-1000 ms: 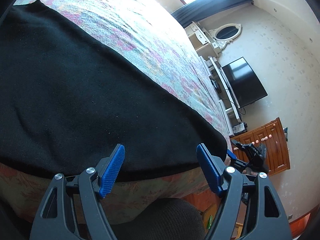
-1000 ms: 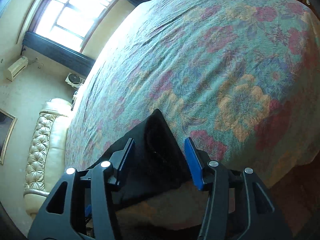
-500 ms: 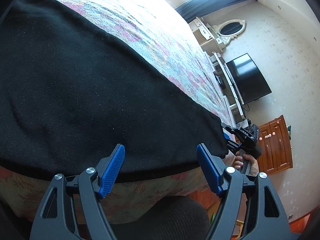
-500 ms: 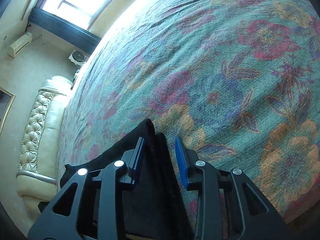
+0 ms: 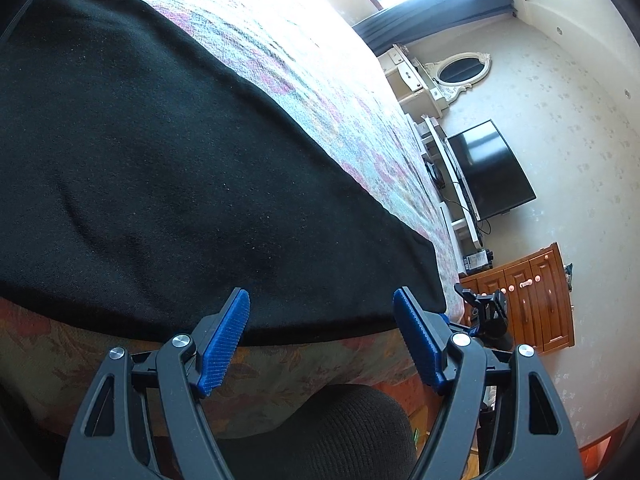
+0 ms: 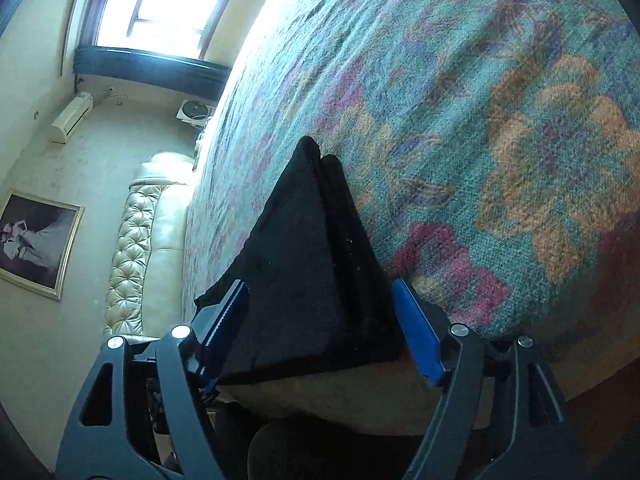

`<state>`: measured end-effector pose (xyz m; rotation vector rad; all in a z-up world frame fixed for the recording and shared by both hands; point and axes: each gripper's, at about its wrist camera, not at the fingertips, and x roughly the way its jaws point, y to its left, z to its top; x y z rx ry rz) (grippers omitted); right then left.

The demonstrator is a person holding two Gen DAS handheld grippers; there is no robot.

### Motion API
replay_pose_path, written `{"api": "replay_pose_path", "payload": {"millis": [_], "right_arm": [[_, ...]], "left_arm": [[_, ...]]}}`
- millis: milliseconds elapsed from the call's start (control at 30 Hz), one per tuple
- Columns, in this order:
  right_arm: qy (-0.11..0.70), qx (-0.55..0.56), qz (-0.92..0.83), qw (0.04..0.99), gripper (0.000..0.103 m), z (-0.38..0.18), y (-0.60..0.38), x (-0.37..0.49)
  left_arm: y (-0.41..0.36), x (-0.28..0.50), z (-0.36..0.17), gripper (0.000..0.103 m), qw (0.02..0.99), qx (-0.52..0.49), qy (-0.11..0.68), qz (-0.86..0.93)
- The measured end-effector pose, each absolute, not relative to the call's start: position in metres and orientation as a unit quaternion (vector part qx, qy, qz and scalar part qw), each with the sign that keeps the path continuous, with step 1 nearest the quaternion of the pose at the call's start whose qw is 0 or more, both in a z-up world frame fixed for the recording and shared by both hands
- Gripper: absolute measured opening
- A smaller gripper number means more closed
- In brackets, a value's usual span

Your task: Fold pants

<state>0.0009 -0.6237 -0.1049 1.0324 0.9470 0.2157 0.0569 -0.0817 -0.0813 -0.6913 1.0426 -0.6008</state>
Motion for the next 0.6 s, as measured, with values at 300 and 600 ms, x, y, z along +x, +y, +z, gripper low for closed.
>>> {"api": "replay_pose_path", "payload": {"millis": [300,600], "right_arm": [[0.480,0.354,0.047,0.802,0.016,-0.092,-0.614,0.008],[0.427,0.453,0.097,0.777,0.067,-0.092,-0.640,0.008]], "left_arm": [[-0.073,0.054,-0.079,0.074,0.774,-0.315,0.476,-0.273],[-0.054,0.063,-0.045,0.086,0.857,-0.147,0.430,-0.243]]}}
